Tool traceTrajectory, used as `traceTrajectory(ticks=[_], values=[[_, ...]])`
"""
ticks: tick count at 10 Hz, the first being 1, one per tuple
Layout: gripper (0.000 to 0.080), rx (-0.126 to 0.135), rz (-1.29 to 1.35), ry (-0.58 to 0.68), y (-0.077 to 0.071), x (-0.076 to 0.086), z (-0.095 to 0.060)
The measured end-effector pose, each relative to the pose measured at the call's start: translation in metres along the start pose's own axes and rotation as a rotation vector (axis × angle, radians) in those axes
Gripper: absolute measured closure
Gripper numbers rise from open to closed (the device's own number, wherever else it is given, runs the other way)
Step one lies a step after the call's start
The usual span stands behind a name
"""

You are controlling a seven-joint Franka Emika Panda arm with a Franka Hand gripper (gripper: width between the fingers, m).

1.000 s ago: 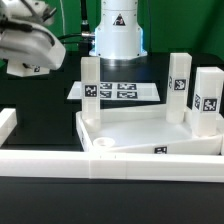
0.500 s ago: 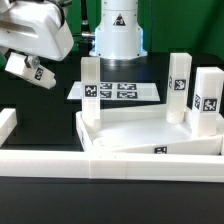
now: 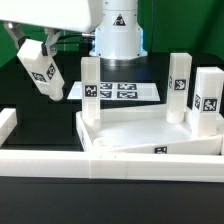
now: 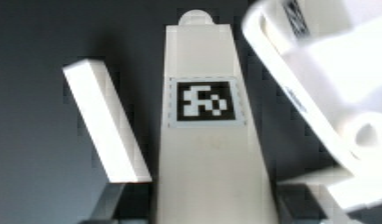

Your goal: Assemble desk

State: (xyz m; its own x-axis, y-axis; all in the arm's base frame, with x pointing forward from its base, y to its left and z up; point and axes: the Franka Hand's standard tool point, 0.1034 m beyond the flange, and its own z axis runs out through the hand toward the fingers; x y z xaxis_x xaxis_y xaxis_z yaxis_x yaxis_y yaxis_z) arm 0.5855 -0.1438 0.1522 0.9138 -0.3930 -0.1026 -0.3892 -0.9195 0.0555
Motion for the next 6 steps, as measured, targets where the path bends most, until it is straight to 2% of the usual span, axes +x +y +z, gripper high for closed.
traceTrajectory(ticks=[3, 4, 5, 6], values=[[0.0509, 0.009, -0.017, 0.185, -0.005, 0.007, 0.002], [0.0509, 0.009, -0.034, 0.254, -0.015, 0.013, -0.003], [0.0509, -0.002, -0.066, 0.258, -0.026, 0.014, -0.007], [0.0509, -0.032, -0.120, 0.271, -0.037, 0.018, -0.008]])
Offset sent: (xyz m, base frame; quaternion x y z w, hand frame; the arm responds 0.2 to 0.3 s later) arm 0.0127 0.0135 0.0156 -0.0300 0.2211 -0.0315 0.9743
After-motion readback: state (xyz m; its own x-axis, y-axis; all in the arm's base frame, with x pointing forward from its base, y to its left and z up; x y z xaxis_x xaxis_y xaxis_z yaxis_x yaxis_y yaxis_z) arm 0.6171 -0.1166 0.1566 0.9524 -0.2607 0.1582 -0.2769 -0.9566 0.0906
